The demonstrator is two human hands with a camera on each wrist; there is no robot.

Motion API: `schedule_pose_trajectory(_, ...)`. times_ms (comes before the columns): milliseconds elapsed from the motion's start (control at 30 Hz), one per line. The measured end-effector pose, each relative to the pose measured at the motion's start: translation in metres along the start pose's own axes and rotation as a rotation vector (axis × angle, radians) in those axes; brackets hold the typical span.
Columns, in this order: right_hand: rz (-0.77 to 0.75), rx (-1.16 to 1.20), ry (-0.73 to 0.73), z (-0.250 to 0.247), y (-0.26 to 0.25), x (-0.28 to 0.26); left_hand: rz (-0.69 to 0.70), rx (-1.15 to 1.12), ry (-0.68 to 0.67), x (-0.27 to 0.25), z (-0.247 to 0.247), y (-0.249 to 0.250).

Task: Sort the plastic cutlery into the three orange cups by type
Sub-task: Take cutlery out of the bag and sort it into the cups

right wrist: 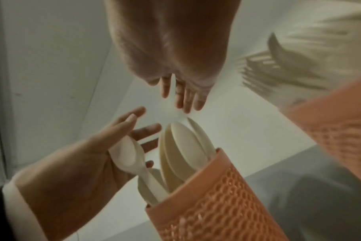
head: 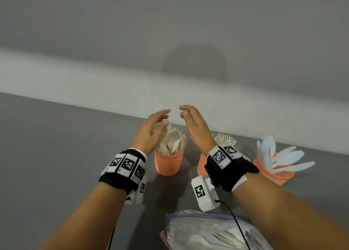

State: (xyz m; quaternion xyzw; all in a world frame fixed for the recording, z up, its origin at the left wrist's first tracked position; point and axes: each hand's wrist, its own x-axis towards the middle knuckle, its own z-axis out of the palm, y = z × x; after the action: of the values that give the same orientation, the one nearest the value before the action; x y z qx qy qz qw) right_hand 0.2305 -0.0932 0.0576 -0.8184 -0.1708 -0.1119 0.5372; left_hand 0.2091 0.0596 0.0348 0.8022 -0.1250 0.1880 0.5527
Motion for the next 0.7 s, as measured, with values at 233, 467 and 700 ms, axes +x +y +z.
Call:
schedule_pose_trajectory(233,0.012,-0.194,-0.049,-0.023,-0.023,-0.018,-0.138,0.81,-0.425,-0.005,0.022,0.025)
schedule_pose_trajectory(467,0.146,-0.221,-0.535,-0.075,-0.052,-0.091,-0.005,0.355,-0.347,-0.061,0.009,0.075)
schedule_pose_trajectory(700,0.213,-0.832,-0.989,-0.075,0.005,-0.177,-0.325,0.822,-0.929,-0.156,0.042,0.048)
